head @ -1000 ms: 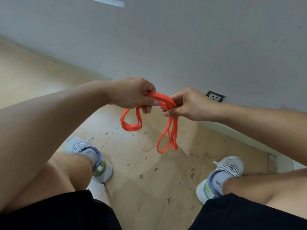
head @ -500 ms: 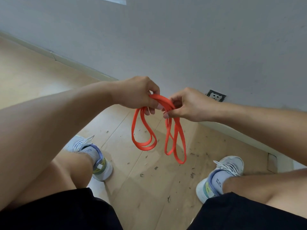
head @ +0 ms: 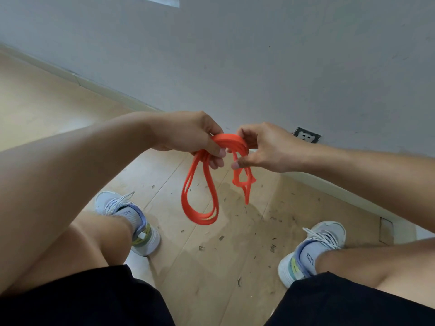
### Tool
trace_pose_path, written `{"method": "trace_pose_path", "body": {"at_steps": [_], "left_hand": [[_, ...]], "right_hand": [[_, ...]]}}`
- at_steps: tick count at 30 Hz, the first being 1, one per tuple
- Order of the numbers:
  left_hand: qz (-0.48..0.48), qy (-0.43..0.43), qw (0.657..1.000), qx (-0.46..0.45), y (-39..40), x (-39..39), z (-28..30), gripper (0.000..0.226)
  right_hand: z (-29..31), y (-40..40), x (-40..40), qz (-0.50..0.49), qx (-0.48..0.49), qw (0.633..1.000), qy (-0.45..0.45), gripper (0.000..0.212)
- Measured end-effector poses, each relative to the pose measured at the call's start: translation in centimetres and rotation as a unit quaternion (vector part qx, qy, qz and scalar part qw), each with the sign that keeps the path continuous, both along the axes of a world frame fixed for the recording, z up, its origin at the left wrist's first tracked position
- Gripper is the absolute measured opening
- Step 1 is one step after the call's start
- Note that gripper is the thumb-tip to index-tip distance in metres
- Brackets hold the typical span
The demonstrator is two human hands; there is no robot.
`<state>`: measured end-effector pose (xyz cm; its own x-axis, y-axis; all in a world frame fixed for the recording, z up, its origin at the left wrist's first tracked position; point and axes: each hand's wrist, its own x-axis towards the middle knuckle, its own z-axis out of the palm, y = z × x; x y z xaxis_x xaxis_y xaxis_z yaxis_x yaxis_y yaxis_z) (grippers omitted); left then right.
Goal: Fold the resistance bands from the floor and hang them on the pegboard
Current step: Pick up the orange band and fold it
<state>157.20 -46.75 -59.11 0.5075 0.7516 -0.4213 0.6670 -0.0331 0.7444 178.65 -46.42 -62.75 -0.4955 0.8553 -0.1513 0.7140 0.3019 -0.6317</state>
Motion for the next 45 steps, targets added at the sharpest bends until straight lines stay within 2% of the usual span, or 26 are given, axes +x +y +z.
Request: {"method": "trace_pose_path", "body": {"at_steps": [3,6,7,9,11,15,21,24,26,28,34,40,45], "left_hand": [[0.006,-0.02,1.0,0.009,-0.2,0.2,0.1,0.011],[-0.002,0.008,0.999,0.039,-0.3,0.1,0.4,0.008],[-0.003,0.022,0.998,0.053,-0.3,0.0,0.4,0.013],[0.004,0.041,0.997,0.07,-0.2,0.1,0.3,0.037],[0.024,0.024,0.997,0.067,-0.1,0.4,0.2,0.057],[0.078,-0.023,0.994,0.071,0.2,1.0,0.0,0.05],[0.084,-0.066,0.992,0.065,0.1,1.0,0.3,0.04],[0.084,-0.102,0.99,0.053,0.3,0.6,0.4,0.036],[0.082,-0.094,0.991,0.05,0.5,0.2,0.5,0.037],[0.076,-0.066,0.994,0.042,0.5,-0.3,0.6,0.037],[0.028,0.01,0.999,0.026,0.1,0.3,0.3,0.058],[0.045,-0.015,0.999,0.016,0.2,1.4,-0.4,0.038],[0.11,-0.025,0.992,0.056,0.8,1.1,-0.3,0.037]], "right_hand": [[-0.1,-0.1,0.1,-0.009,-0.033,0.999,0.035,0.036],[0.2,-0.2,0.2,-0.029,-0.005,0.999,0.027,0.032],[0.3,-0.2,0.3,-0.037,0.008,0.999,0.017,0.031],[0.4,-0.3,0.3,-0.046,0.009,0.999,0.009,0.028],[0.2,-0.3,0.5,-0.043,-0.013,0.999,0.018,0.024],[-0.6,-0.2,0.6,-0.028,-0.038,0.999,0.017,0.017],[-1.2,-0.1,0.8,-0.046,-0.064,0.993,0.086,0.044],[-1.4,0.1,0.8,-0.03,-0.064,0.992,0.106,0.026],[-1.4,0.4,0.9,-0.026,-0.063,0.991,0.117,0.015],[-1.1,0.6,1.1,-0.023,-0.071,0.99,0.123,0.014],[0.3,0.0,0.6,0.049,-0.055,0.997,0.036,0.017],[0.0,0.2,1.1,0.035,-0.078,0.996,0.04,0.023],[-1.2,0.8,2.2,0.025,-0.096,0.995,-0.004,0.022]]}}
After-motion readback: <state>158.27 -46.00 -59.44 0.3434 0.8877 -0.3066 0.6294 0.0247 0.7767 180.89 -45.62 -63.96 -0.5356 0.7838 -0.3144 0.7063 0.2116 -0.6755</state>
